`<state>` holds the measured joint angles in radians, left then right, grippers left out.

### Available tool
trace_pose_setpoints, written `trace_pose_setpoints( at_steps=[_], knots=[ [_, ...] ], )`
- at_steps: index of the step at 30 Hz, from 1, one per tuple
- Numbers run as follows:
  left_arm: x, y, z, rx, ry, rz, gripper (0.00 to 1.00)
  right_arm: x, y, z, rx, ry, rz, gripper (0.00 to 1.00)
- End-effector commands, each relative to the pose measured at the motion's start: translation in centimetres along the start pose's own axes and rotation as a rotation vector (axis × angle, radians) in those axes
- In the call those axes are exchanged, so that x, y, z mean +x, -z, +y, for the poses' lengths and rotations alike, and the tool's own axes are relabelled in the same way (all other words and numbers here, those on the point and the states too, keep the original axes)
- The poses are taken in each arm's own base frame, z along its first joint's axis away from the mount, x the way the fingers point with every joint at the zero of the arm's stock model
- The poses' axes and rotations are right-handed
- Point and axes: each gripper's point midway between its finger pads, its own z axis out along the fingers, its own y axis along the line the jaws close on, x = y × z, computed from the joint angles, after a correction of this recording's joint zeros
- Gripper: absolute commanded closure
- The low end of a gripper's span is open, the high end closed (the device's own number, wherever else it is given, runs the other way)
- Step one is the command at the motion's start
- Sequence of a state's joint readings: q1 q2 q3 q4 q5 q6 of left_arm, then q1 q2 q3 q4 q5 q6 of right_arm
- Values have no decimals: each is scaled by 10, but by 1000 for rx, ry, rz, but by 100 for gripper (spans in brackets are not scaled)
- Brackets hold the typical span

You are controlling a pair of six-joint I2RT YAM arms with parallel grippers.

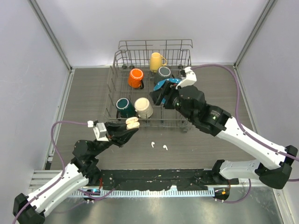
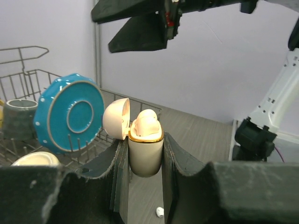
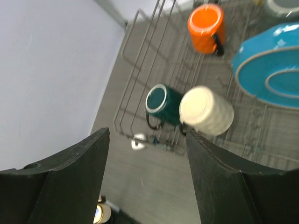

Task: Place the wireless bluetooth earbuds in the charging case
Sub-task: Place the earbud in the charging case.

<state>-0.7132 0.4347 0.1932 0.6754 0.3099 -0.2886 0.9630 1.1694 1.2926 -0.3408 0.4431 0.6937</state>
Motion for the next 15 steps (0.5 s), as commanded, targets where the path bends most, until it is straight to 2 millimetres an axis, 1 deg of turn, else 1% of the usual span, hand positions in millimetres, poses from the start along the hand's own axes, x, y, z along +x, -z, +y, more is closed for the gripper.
trace_pose_setpoints(
  at_steps=[1, 3, 5, 6, 11, 15],
  knots=[
    [-12, -2, -18, 94, 3, 5, 100, 35, 10, 27, -147, -16, 217, 28],
    [-9, -2, -23, 119, 12, 22, 100, 47, 7, 28, -163, -18, 257, 28],
    [-8, -3, -26, 135, 21, 30, 100, 52, 6, 32, -182, -24, 276, 28],
    [-6, -3, -27, 144, 26, 39, 100, 59, 5, 33, -191, -29, 300, 28],
    [-8, -5, -31, 167, 27, 42, 100, 71, 1, 37, -219, -39, 335, 28],
    [-4, -7, -30, 171, 28, 55, 100, 85, -2, 34, -222, -32, 377, 28]
  ],
)
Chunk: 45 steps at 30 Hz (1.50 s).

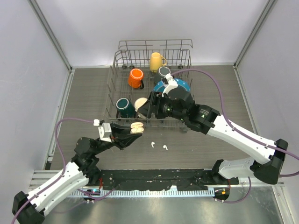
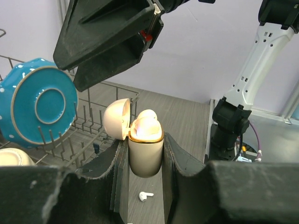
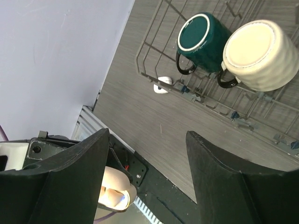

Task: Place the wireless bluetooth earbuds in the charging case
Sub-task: Close the charging case, then place the charging case at the center of the board.

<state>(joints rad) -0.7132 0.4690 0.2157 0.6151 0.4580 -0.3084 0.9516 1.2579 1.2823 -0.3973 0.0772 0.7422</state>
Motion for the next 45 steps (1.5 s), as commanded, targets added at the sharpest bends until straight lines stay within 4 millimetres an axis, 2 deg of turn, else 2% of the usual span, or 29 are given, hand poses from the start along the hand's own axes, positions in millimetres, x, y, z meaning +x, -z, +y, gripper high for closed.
trace_pose_setpoints(
  at_steps=[1, 7, 14, 19, 21, 22, 23, 25, 26, 27, 28, 30, 31, 32, 34, 35, 39, 44, 45],
  knots=[
    [-24, -8, -8, 46, -24, -44, 100, 7, -4, 11, -62, -16, 31, 28],
    [-23, -11, -5, 40, -24, -50, 100, 38, -6, 2, -80, -10, 135, 28],
    [-15, -13, 4, -2, 3, -37, 100, 74, 12, 10, -187, 7, 206, 28],
    [-10, -12, 13, -57, 31, -32, 100, 77, 26, 12, -215, 26, 197, 28],
    [-7, -11, 16, -78, 61, -20, 100, 80, 28, 2, -170, 21, 195, 29],
    [-6, -10, 18, -97, 81, -16, 100, 69, 29, -7, -116, 0, 135, 29],
    [-4, -9, 19, -108, 108, -7, 100, 69, 30, -15, -85, -10, 120, 29],
    [13, -4, 21, -156, 219, 67, 100, 50, 37, -30, 1, -47, 9, 28],
    [20, -1, 22, -184, 274, 96, 100, 49, 40, -43, 55, -61, -13, 29],
    [42, 7, 25, -244, 355, 180, 100, 45, 43, -50, 87, -74, -41, 28],
    [48, 12, 26, -297, 468, 197, 100, 35, 52, -57, 120, -97, -97, 28],
    [76, 27, 22, -342, 575, 281, 100, 34, 59, -67, 145, -112, -130, 28],
    [80, 31, 18, -358, 649, 281, 100, 27, 68, -71, 152, -127, -172, 28],
    [99, 41, 18, -393, 700, 318, 100, 29, 70, -77, 167, -136, -180, 28],
    [106, 49, 19, -450, 789, 292, 100, 27, 77, -83, 181, -146, -204, 28],
    [125, 62, 30, -547, 815, 307, 100, 24, 82, -85, 183, -156, -227, 28],
    [145, 80, 41, -661, 860, 291, 100, 21, 88, -89, 194, -165, -248, 28],
    [167, 91, 48, -740, 896, 315, 100, 26, 84, -90, 202, -163, -225, 28],
    [178, 96, 48, -766, 901, 354, 100, 28, 81, -90, 206, -164, -216, 28]
  ],
)
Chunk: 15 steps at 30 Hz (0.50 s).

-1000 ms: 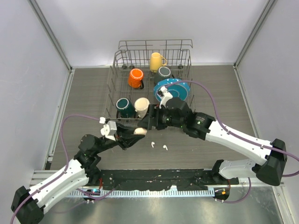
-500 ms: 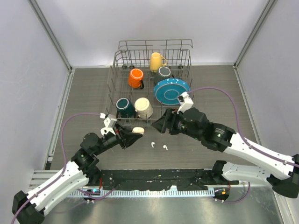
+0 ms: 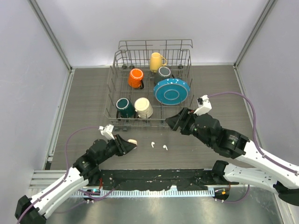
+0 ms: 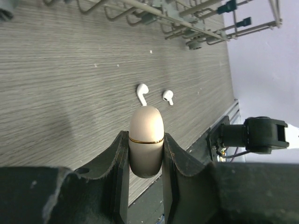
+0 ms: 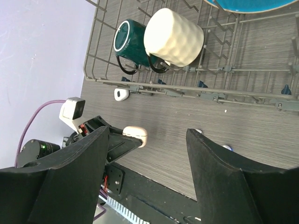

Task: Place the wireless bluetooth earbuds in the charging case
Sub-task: Place the charging case at the center of the board.

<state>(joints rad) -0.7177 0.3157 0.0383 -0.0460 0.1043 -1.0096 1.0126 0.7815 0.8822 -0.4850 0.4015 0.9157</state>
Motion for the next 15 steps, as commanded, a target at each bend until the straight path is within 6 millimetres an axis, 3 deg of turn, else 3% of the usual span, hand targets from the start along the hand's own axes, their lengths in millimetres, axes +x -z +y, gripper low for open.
trace_pose_setpoints(
  at_steps=[1, 11, 15],
  knots=[
    [0, -8, 17, -69, 62, -19, 100, 0, -6, -3, 28, -11, -13, 28],
    [22, -24, 40, -160, 74, 83, 98, 4, -13, 0, 29, -1, 3, 28],
    [21, -26, 45, -182, 80, 73, 88, 4, -14, -1, 35, 1, 2, 28]
  ],
)
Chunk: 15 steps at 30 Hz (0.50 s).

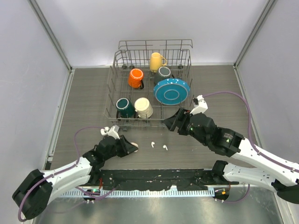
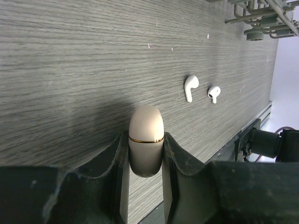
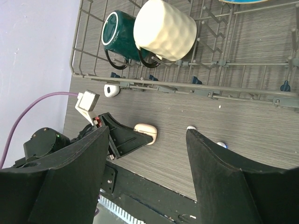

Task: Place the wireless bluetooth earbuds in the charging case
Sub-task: Place the charging case at the center of the board.

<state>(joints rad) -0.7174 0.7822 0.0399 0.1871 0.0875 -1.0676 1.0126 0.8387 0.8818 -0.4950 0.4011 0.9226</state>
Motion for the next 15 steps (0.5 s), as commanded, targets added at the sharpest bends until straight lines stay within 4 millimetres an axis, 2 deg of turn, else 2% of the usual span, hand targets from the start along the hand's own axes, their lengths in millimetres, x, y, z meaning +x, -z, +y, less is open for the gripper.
trace_pose_setpoints(
  at_steps=[1, 4, 9, 11, 14, 15],
  knots=[
    [-5, -4, 0, 20, 2, -38, 87, -9, -1, 7, -11, -18, -34, 28],
    [-4, -4, 2, 4, 12, -29, 78, -8, -3, 7, -7, -16, -33, 28],
    [1, -1, 11, -34, 26, -13, 70, -4, -6, 6, -3, -8, -19, 28],
    [2, 2, 16, -63, 29, -10, 59, -3, -6, 6, -3, -6, -17, 28],
    [-1, 8, 20, -88, 35, -32, 56, -2, -6, 5, -4, -10, -16, 28],
    [-7, 10, 12, -58, 42, -59, 55, -3, -6, 5, -3, -12, -19, 28]
  ],
)
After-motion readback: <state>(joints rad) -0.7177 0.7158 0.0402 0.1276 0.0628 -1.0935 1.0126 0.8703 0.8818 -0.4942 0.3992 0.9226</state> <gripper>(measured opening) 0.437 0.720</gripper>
